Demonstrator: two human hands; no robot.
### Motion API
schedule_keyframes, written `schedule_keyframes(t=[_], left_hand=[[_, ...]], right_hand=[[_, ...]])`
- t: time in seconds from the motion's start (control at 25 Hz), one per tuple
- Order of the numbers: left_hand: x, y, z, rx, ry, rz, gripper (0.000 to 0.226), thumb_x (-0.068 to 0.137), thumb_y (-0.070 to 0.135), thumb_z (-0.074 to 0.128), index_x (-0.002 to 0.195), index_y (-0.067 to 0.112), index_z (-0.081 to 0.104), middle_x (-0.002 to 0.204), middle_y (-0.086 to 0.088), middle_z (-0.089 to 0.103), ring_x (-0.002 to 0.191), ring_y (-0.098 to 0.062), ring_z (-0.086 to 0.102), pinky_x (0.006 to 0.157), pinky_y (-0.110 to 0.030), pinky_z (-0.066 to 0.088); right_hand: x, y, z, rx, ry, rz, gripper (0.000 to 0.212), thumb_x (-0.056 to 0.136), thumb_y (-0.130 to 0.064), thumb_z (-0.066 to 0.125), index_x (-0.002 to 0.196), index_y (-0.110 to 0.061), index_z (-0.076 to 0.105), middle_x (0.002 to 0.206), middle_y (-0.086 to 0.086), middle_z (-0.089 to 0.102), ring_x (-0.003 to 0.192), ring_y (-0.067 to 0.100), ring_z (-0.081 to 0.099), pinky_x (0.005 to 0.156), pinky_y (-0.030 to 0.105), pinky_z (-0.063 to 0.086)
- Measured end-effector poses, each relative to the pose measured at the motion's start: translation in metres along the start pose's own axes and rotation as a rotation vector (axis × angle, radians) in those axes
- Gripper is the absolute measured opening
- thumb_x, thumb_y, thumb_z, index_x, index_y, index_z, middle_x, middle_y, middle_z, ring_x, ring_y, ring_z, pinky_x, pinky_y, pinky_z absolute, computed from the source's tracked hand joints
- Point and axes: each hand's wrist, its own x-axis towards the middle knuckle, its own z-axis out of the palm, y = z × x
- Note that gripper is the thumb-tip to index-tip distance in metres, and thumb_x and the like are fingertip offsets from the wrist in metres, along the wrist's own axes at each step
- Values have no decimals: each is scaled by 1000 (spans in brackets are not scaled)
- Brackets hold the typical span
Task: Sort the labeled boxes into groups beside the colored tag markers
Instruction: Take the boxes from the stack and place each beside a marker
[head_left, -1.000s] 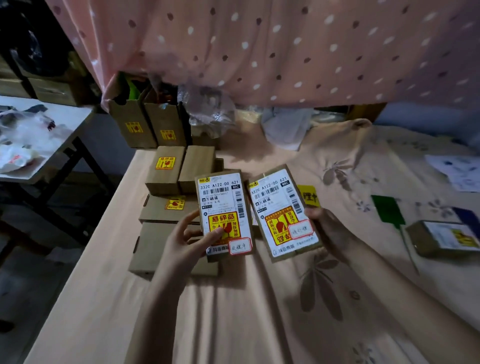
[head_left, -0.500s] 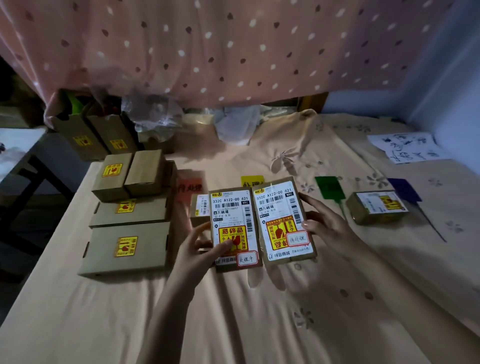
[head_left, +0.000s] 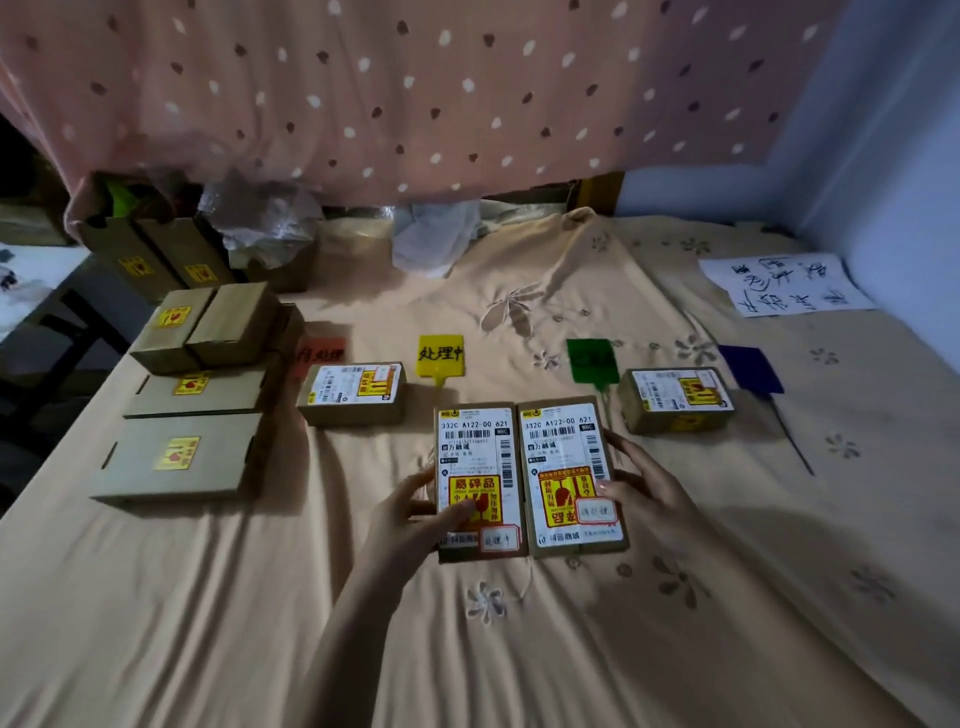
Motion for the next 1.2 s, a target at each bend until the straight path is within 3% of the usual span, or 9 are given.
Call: schedule_keyframes(t=[0.16, 0.28, 0.4, 0.56, 0.68, 0.72, 0.92, 1.08, 1.2], left_hand=[[-4, 8, 19, -10, 12, 26, 43, 76, 8, 75, 116, 16, 61, 94, -12, 72, 87, -27, 69, 63, -26, 58], [-3, 9, 21, 1, 6, 30, 40, 78, 8, 73, 115, 18, 62, 95, -11, 72, 89, -28, 69, 66, -27, 58], [0, 11, 21, 9, -10, 32, 34, 78, 6, 73, 108, 22, 64, 90, -9, 72, 80, -21, 70, 62, -24, 57], [4, 10, 18, -38, -11, 18, 30, 79, 2, 71, 96, 25, 63, 67, 5, 72, 60, -6, 68, 50, -17, 53], [21, 7, 27, -193, 20, -104, 14, 83, 10, 68, 87, 22, 62, 56, 7, 71, 50, -5, 67, 51, -24, 55], [31, 3, 33, -252, 33, -164, 6, 85, 15, 67, 90, 16, 64, 60, 5, 71, 51, -7, 67, 51, -24, 54], [101, -12, 86, -395, 121, -319, 40, 86, 21, 66, 120, 6, 52, 111, -18, 64, 75, -24, 64, 59, -31, 56], [136, -3, 124, -394, 246, -363, 52, 83, 25, 70, 124, -2, 51, 123, -19, 61, 107, -35, 63, 92, -47, 52], [152, 11, 139, -347, 339, -399, 68, 83, 35, 68, 133, -4, 42, 134, -19, 54, 119, -35, 55, 100, -43, 46]], right_hand=[[0, -3, -18, 25, -32, -5, 62, 68, -28, 69, 125, -37, 46, 96, -3, 75, 91, 11, 71, 69, 19, 55], [0, -3, -21, 30, -21, -6, 61, 70, -25, 67, 126, -36, 45, 102, 1, 73, 92, 10, 70, 68, 20, 55], [0, 3, -20, -11, -5, -7, 67, 66, -37, 69, 128, -36, 44, 106, 3, 68, 92, 10, 69, 69, 21, 56], [5, 10, -14, -52, 36, 19, 54, 87, -10, 60, 135, -27, 42, 108, 6, 67, 88, 8, 70, 67, 20, 56], [7, 17, -15, -51, 179, 4, 53, 84, -8, 63, 130, -29, 47, 108, 7, 69, 89, 11, 70, 72, 23, 57], [6, 20, -17, -39, 251, 9, 53, 83, -11, 65, 130, -29, 49, 108, 6, 69, 93, 14, 69, 76, 25, 57], [-2, 26, -33, -17, 426, 16, 52, 81, -15, 68, 128, -31, 51, 104, 2, 70, 94, 17, 68, 68, 19, 58], [-10, 26, -58, -94, 415, 8, 52, 81, -17, 68, 127, -33, 50, 107, 4, 69, 95, 21, 68, 77, 37, 58], [-16, 27, -78, -117, 389, 0, 53, 81, -14, 67, 128, -30, 50, 107, 3, 69, 95, 17, 68, 70, 28, 60]])
